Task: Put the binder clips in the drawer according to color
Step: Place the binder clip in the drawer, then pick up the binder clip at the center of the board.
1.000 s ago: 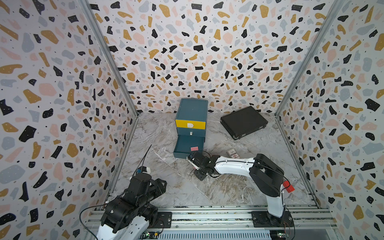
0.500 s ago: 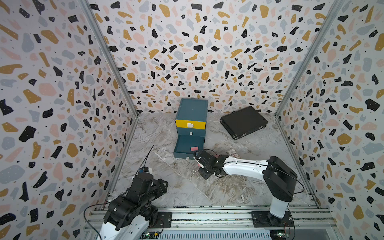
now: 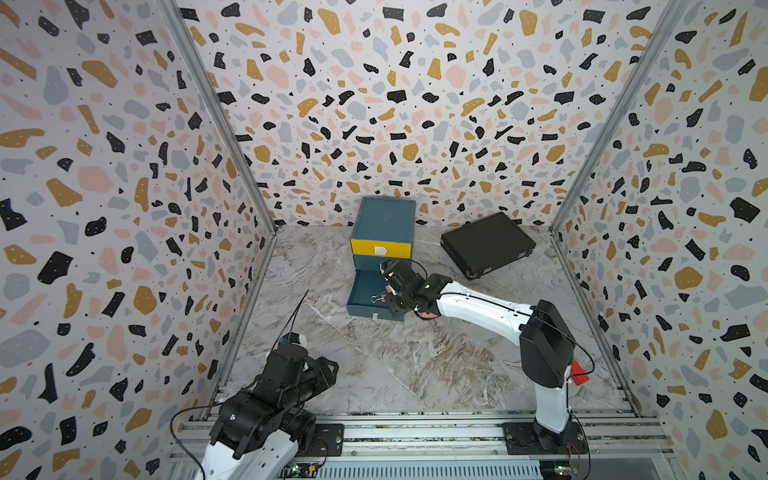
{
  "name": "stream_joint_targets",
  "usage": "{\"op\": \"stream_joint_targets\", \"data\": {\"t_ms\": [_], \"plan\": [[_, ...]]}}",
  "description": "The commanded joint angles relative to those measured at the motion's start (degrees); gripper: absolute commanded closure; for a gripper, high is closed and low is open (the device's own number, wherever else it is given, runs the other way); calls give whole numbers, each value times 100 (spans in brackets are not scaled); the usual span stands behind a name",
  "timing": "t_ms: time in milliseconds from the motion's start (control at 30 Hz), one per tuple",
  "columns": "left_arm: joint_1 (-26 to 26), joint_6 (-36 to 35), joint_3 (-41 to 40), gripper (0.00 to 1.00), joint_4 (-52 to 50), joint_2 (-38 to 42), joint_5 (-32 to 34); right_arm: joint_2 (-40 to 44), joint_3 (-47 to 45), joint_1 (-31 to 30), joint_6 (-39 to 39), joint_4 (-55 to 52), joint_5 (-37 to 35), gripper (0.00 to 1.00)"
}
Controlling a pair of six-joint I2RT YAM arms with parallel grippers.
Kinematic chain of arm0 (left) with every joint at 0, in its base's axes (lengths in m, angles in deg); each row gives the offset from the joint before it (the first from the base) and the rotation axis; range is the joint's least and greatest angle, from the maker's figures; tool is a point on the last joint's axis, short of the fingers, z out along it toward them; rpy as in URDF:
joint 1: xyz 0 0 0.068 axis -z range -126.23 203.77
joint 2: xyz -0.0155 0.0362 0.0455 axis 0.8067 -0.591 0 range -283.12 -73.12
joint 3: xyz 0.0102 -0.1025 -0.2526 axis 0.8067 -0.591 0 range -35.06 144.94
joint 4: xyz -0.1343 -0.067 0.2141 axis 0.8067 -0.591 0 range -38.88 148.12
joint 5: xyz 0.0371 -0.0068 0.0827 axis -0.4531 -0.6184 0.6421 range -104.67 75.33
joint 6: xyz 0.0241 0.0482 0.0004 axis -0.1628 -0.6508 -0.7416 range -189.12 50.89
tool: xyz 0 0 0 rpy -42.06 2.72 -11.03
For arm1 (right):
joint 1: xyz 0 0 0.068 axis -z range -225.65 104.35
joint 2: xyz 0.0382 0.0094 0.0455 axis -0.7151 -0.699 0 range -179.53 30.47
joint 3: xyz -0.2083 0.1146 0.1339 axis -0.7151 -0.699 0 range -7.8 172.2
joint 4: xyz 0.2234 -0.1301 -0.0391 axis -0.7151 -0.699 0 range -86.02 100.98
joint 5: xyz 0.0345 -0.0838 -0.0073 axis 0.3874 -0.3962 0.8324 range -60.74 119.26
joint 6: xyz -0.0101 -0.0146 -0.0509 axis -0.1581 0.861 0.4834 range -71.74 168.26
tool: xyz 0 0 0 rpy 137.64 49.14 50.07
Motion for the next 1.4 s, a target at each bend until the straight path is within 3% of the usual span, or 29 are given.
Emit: {"op": "stream_joint_targets", "data": {"t_ms": [0,167,300,567,767,1033,1167,1367], "plan": [[-14,-20,161,49,109,-49,-39,-304,398,105,-157,-482,-7,74],[-16,-29,214,49,146,-106,-53,-394,559,146,-183,-483,-65,51],[-11,-29,258,49,177,-143,-60,8,294,147,-140,-404,-219,35],[-17,-20,260,49,229,-143,-89,1417,-1740,531,90,369,-174,23],[-16,6,144,49,356,-136,-193,1356,-2421,836,831,550,562,11],[-16,68,117,49,441,-143,-238,398,-2047,1050,1007,463,883,8],[-15,69,119,49,441,-151,-237,57,-1793,1063,1007,316,717,10],[-15,68,129,49,476,-176,-232,74,-1847,1103,807,343,680,34]]}}
